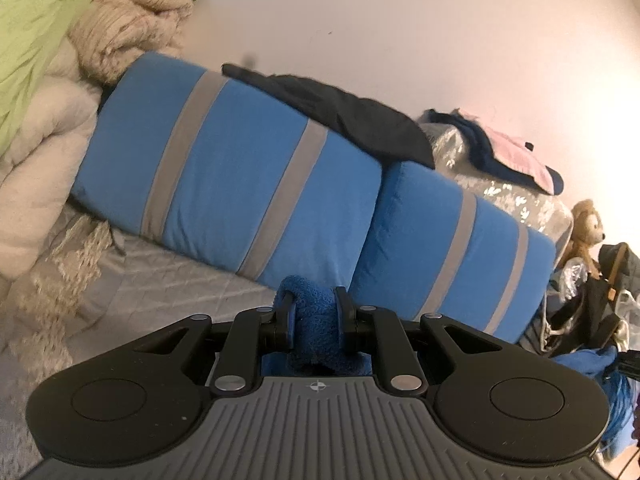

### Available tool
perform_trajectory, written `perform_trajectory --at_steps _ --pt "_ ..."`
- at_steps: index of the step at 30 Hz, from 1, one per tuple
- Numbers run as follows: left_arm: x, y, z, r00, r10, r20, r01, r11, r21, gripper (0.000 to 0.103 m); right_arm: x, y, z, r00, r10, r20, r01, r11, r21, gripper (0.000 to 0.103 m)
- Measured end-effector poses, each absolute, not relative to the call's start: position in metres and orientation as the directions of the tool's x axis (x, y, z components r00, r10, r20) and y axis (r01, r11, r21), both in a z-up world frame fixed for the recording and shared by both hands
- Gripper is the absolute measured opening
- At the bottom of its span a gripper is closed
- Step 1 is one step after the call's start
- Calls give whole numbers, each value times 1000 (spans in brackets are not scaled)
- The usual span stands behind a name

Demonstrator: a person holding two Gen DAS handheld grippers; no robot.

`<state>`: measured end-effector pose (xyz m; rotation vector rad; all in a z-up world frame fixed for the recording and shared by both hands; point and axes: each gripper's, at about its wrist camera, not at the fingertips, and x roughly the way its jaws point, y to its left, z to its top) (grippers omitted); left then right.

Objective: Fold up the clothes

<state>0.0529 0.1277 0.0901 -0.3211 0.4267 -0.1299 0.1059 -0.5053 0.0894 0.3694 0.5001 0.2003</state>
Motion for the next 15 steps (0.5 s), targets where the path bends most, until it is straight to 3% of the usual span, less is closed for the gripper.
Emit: perform_trajectory --at_steps 15 --pt "130 127 48 861 -133 -491 -25 953 -302 18 182 -486 51 834 248 -493 -98 946 310 8"
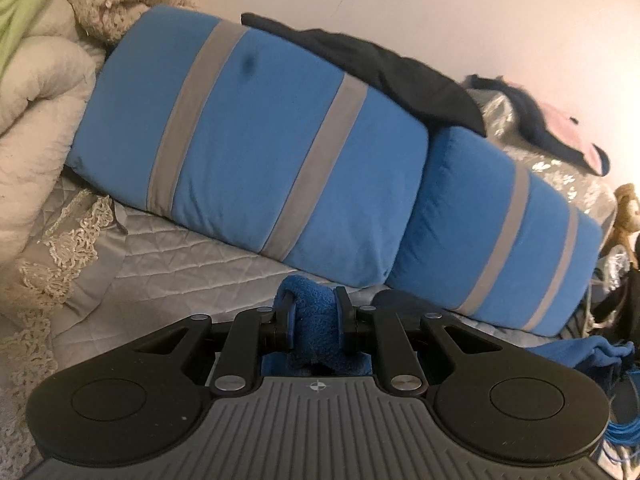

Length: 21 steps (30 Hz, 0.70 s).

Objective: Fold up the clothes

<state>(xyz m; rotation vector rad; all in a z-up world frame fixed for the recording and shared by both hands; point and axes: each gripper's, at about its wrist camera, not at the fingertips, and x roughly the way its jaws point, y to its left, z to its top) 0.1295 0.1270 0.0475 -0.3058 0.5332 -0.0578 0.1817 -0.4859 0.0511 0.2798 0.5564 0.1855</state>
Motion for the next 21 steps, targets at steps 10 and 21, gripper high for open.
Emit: perform_trajectory --at_steps 10,21 --pt "170 120 39 852 -103 -514 -46 962 -269 18 234 -479 29 821 221 -527 -88 960 266 8" --pt "205 128 9 816 -73 -573 -100 959 -265 18 274 -458 6 801 195 -567 -100 976 194 8"
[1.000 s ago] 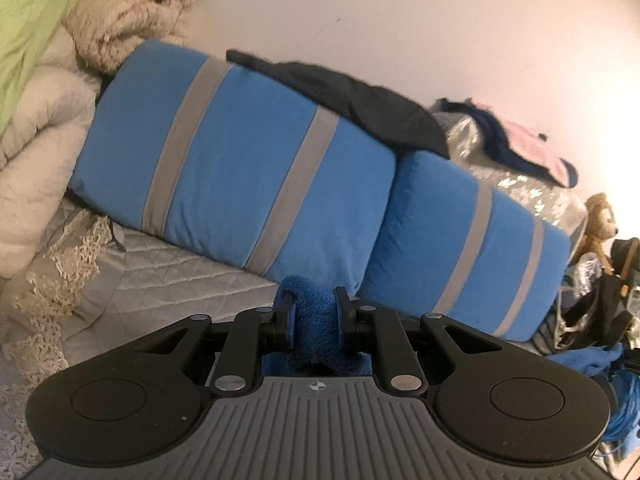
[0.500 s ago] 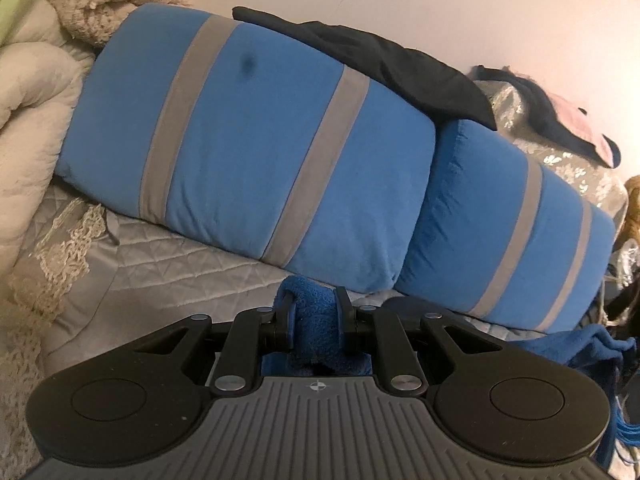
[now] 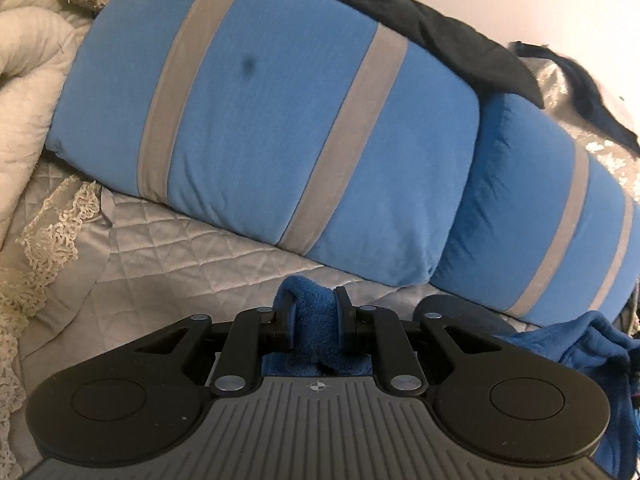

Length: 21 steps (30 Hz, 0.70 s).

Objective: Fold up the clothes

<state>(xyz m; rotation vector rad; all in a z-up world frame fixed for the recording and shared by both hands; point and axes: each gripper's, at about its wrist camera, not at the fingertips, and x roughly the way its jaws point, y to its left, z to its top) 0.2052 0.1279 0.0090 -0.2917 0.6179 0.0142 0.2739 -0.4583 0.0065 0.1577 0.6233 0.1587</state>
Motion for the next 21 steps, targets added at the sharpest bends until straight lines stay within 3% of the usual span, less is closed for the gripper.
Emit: perform_trajectory --at_steps 9,21 --pt "237 127 -11 784 -51 -619 -137 958 -252 18 305 -445 -12 789 164 -592 -84 984 160 8" --pt "247 130 -38 785 -47 -617 -180 936 -301 20 321 -436 -45 767 133 -628 -63 989 133 9"
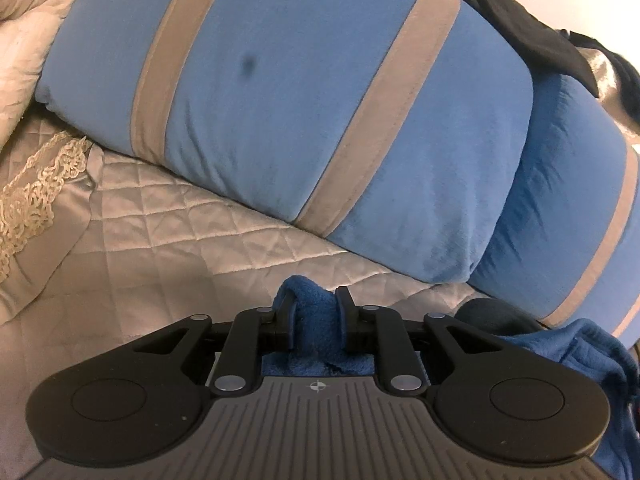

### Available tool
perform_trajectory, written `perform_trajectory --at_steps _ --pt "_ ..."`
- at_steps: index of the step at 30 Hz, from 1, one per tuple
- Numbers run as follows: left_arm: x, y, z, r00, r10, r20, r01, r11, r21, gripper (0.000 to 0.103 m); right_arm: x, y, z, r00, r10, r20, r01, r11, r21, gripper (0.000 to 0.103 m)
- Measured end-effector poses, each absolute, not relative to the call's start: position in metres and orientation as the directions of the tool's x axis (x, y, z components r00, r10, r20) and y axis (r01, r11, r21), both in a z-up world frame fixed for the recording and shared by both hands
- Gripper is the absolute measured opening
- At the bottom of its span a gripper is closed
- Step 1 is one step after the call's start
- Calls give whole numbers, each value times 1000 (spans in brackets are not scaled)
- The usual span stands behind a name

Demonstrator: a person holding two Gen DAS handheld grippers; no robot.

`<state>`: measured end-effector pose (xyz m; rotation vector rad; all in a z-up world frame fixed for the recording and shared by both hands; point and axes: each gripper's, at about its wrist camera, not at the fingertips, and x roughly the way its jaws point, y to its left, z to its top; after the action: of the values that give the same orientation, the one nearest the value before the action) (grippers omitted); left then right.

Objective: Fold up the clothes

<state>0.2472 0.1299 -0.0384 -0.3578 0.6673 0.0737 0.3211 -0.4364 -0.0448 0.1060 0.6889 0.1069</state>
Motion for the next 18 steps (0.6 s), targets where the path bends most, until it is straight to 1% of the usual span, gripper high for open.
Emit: perform_trajectory --at_steps 1,2,4,6,7,8,9,10,12,14,18 --pt "248 132 -39 787 -56 -614 -184 929 -320 20 322 -437 -46 767 134 -628 -60 989 138 10" --pt "249 135 -40 788 -67 -611 -188 921 -342 20 322 -437 -46 767 133 -628 -54 988 143 27" --pt "250 141 -42 794 -95 -601 -204 889 -411 20 322 -439 -47 769 136 -624 -41 986 163 30" --pt "250 148 -45 800 -124 -588 -221 849 -479 24 324 -441 -46 766 160 -623 -43 979 198 37" --pt "250 151 -46 807 -142 -574 -221 828 -516 29 324 -442 -46 764 173 -621 -45 975 216 47" --pt "250 153 -47 815 -161 -557 -219 804 -553 35 324 -443 -45 766 187 -615 -48 971 235 65" --pt "249 156 -47 827 -178 -534 -211 781 -587 50 322 -443 -43 779 189 -598 -47 968 245 78" --pt "248 158 -45 845 -182 -502 -201 763 -614 66 319 -444 -40 800 178 -573 -40 969 245 103" --pt "245 162 -40 876 -180 -447 -181 738 -650 76 313 -446 -33 835 170 -523 -39 967 252 102" --pt "245 164 -33 888 -175 -424 -169 735 -657 76 312 -447 -28 839 178 -514 -46 965 259 102" --pt "239 158 -17 889 -145 -435 -160 792 -589 77 310 -447 -22 838 176 -516 -62 971 230 102"
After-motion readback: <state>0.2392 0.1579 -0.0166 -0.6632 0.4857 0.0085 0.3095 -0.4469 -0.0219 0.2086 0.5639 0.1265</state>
